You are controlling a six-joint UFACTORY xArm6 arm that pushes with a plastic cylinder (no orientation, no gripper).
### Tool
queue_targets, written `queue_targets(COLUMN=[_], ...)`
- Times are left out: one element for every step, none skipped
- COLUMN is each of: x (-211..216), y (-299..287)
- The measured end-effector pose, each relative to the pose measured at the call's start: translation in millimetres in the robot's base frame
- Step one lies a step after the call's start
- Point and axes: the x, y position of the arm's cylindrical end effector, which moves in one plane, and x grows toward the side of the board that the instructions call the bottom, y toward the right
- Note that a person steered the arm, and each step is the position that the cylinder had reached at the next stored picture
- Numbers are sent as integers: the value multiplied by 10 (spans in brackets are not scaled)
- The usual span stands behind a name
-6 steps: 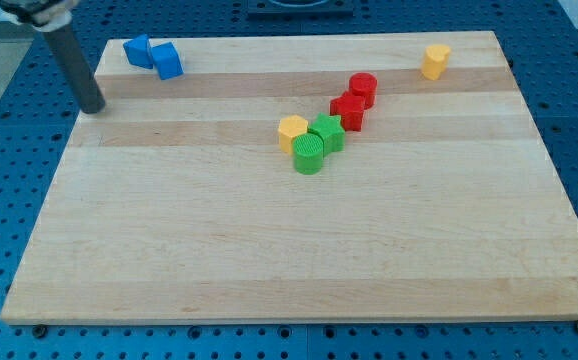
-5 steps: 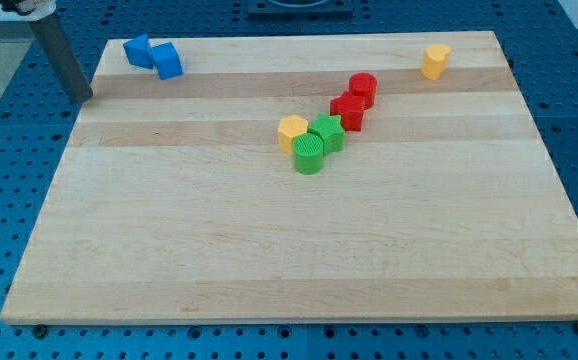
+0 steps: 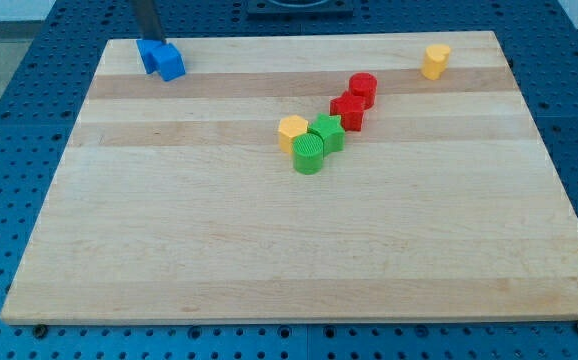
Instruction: Separate the blue blocks on the board
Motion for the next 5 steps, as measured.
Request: queue_targets(x=[243, 478, 719, 662, 354], y=[241, 508, 722, 718, 659])
